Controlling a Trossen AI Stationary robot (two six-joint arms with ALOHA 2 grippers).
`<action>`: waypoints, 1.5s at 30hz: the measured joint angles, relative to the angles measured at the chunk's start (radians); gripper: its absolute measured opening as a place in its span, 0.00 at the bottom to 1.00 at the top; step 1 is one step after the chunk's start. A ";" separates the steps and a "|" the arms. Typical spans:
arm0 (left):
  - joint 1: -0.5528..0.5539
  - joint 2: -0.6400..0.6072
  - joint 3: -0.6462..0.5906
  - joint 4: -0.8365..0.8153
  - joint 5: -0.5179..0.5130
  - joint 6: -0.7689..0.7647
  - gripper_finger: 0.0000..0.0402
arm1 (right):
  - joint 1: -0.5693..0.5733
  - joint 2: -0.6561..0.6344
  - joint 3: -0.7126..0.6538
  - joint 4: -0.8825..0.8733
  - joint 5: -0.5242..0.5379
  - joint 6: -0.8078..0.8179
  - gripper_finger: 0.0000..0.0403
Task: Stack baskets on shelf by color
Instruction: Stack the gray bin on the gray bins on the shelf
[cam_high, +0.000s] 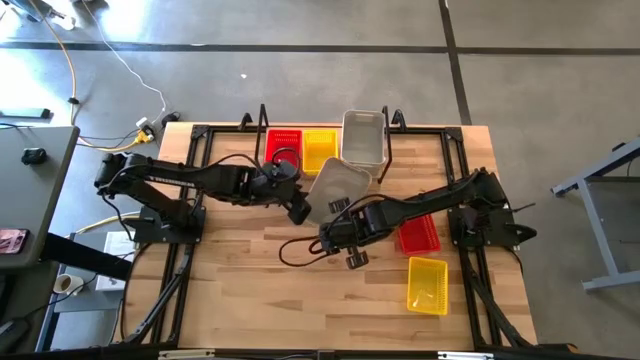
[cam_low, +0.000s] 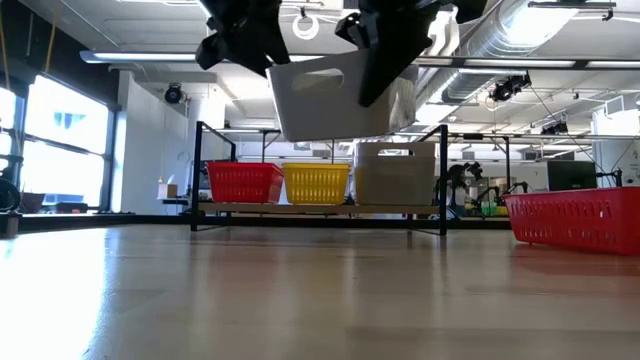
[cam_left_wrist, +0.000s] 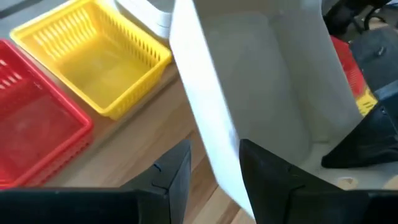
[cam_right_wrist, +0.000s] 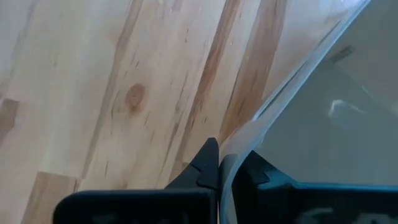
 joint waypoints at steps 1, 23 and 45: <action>0.002 -0.007 0.000 0.001 -0.001 0.009 0.31 | 0.000 0.000 0.000 -0.004 -0.001 0.002 0.00; 0.073 -0.056 0.000 -0.007 -0.002 0.230 0.31 | -0.170 -0.260 -0.056 -0.106 -0.110 -0.333 0.00; 0.086 -0.055 0.000 -0.007 -0.019 0.331 0.31 | -0.756 -0.402 -0.148 -0.098 -0.445 -0.918 0.04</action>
